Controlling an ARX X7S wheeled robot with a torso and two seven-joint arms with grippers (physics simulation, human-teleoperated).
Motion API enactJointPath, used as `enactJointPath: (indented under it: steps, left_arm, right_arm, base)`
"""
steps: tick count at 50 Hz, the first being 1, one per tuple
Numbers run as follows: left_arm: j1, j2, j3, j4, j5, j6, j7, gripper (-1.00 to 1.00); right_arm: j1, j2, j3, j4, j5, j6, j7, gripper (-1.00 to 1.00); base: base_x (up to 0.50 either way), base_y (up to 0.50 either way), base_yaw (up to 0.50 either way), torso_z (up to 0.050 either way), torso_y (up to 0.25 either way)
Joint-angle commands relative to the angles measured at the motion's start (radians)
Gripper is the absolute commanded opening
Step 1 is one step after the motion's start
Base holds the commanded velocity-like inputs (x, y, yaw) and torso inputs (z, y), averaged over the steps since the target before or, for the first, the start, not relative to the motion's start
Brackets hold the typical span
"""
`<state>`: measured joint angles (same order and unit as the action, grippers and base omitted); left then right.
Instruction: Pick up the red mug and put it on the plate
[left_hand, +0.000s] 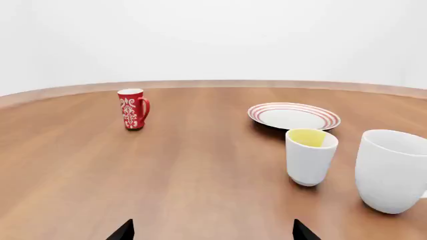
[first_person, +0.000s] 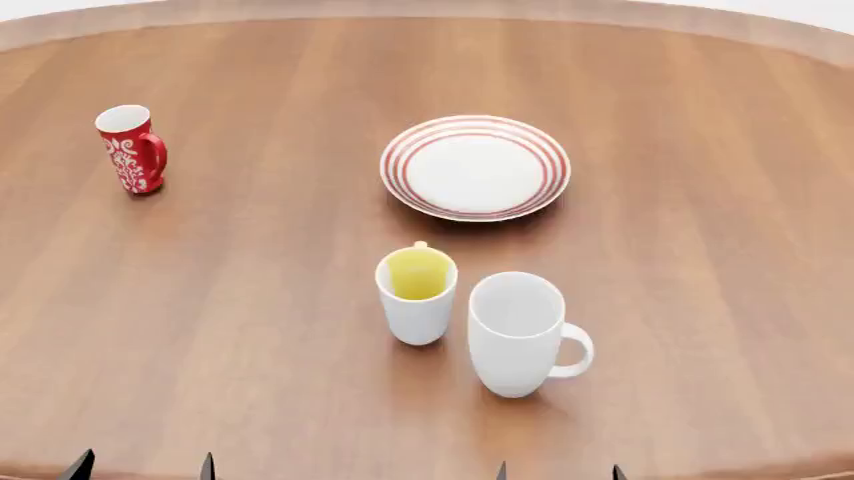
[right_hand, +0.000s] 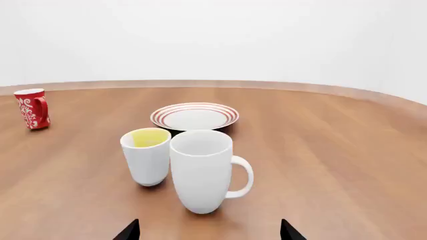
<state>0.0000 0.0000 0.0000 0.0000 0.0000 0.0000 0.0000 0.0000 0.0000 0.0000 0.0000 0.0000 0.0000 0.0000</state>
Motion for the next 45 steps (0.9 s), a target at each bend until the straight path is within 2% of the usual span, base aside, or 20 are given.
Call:
enactJointPath:
  steps: [1,8,21,22,24,26,27,31,39,45]
  left_arm:
    - [0.001,-0.016,0.018,0.001,-0.015,0.000,-0.019,1.00]
    - [-0.004,-0.037,0.053,-0.021,0.000,0.021,-0.070,1.00]
    - [-0.012,-0.055,0.100,-0.023,-0.025,-0.006,-0.086,1.00]
    - [-0.009,-0.058,0.112,0.019,-0.064,-0.065,-0.048,1.00]
    - [-0.010,-0.059,0.125,0.056,-0.010,-0.076,-0.096,1.00]
    - [-0.007,-0.068,0.134,0.183,-0.013,-0.168,-0.093,1.00]
    - [-0.007,-0.070,0.135,0.185,-0.015,-0.170,-0.095,1.00]
    - [-0.023,-0.093,0.133,0.361,-0.039,-0.321,-0.085,1.00]
    - [-0.036,-0.112,0.130,0.485,-0.067,-0.426,-0.086,1.00]
    - [-0.038,-0.123,0.127,0.534,-0.080,-0.460,-0.093,1.00]
  right_arm:
    - [-0.003,0.016,-0.020,-0.005,0.014,-0.001,0.019,1.00]
    - [-0.002,0.039,-0.047,-0.004,0.033,0.002,0.048,1.00]
    - [0.022,0.059,-0.077,0.009,0.010,0.030,0.118,1.00]
    - [0.039,0.060,-0.071,-0.029,0.009,0.094,0.129,1.00]
    - [0.061,0.066,-0.058,-0.106,0.022,0.189,0.138,1.00]
    - [0.118,0.082,-0.018,-0.258,0.086,0.382,0.128,1.00]
    - [0.117,0.083,-0.019,-0.262,0.088,0.386,0.130,1.00]
    - [0.295,0.110,0.089,-0.417,0.158,0.677,0.171,1.00]
    - [0.602,0.184,0.160,-0.391,0.172,0.991,0.226,1.00]
    - [0.744,0.214,0.198,-0.301,0.176,1.084,0.246,1.00]
  base:
    - [0.00,0.00,0.00,0.000,0.000]
    - [0.00,0.00,0.00,0.000,0.000]
    - [0.00,0.00,0.00,0.000,0.000]
    - [0.00,0.00,0.00,0.000,0.000]
    - [0.00,0.00,0.00,0.000,0.000]
    - [0.00,0.00,0.00,0.000,0.000]
    - [0.00,0.00,0.00,0.000,0.000]
    - [0.00,0.00,0.00,0.000,0.000]
    - [0.00,0.00,0.00,0.000,0.000]
    - [0.00,0.00,0.00,0.000,0.000]
